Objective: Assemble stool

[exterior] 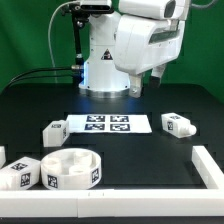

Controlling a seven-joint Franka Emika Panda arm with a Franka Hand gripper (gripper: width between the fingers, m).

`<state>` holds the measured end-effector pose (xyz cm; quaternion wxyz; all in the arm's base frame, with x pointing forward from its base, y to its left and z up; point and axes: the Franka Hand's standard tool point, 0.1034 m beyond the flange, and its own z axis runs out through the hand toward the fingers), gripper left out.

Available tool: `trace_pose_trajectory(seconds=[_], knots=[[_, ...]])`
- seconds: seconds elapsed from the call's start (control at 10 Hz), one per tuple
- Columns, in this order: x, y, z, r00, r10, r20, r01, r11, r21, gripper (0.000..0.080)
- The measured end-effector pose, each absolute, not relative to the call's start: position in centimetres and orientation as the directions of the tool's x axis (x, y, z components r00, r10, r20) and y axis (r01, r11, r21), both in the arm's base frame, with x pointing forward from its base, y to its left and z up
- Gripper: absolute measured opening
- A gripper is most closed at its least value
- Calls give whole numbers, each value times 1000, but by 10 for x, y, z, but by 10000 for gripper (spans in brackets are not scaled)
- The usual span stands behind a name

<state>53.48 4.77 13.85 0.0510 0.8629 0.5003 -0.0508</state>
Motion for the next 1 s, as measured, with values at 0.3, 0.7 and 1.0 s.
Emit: trace_pose_trajectory(seconds=[0.3,0.7,1.0], knots=[[534,47,138,489,859,-149,871,-489,42,649],[531,18,109,435,895,-99,900,-430,67,649],[545,-19,94,344,932,-113,939,-342,34,649]])
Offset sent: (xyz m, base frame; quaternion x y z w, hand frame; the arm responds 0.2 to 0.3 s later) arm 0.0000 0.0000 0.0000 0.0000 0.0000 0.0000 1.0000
